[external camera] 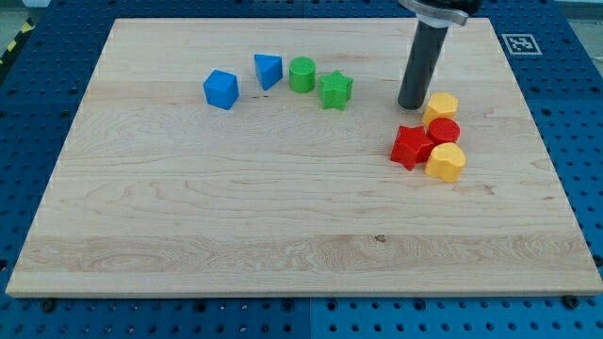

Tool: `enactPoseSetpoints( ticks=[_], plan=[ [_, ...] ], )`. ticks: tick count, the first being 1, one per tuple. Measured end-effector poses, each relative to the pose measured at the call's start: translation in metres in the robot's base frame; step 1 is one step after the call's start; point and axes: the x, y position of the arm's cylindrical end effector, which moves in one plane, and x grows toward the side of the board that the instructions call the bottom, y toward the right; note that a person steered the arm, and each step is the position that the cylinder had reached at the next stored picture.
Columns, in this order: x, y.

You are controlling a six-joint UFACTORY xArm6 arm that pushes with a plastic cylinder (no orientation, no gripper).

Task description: Move the green star to the right of the cube

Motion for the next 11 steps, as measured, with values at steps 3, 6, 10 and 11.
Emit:
enactPoseSetpoints(
  ticks=[3,6,10,11],
  plan=[
    [-0.03,-0.096],
    [-0.034,-0.059],
    [-0.015,-0.164],
    [-0.015,-0.193]
  ],
)
